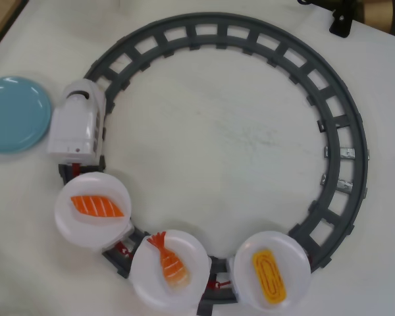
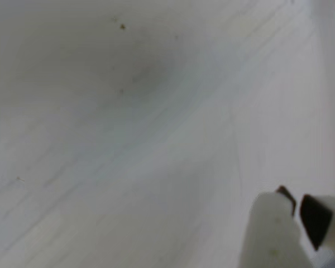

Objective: Pick up the sushi from the Shinkansen and put it on the blue dish

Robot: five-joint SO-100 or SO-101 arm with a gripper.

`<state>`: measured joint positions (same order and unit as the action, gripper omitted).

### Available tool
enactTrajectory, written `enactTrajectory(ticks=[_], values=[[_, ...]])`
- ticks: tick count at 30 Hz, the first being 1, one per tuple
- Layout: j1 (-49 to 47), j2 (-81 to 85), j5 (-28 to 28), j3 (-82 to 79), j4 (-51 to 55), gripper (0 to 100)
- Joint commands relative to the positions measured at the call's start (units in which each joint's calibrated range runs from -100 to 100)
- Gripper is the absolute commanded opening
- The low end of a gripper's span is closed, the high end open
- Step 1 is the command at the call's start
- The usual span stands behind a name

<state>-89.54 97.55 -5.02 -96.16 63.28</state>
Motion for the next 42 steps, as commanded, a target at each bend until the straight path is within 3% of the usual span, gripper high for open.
enactTrajectory(ticks=[1, 11, 18, 24, 28, 32, 38, 42], values=[[-0.16, 0.37, -0.21, 0.40, -0.39, 4], [0.98, 0.37, 0.21, 1.75, -2.00, 4], [15.42, 0.29, 5.02, 14.82, -2.00, 4], [22.02, -0.71, 5.65, 27.99, -2.09, 5], [31.53, -2.03, 9.99, 40.16, -3.19, 16], [40.95, -9.58, 12.03, 45.12, -2.26, 25], [59.70, -28.16, 11.82, 50.35, -2.00, 26], [61.99, -42.76, 11.61, 54.68, -1.41, 26]])
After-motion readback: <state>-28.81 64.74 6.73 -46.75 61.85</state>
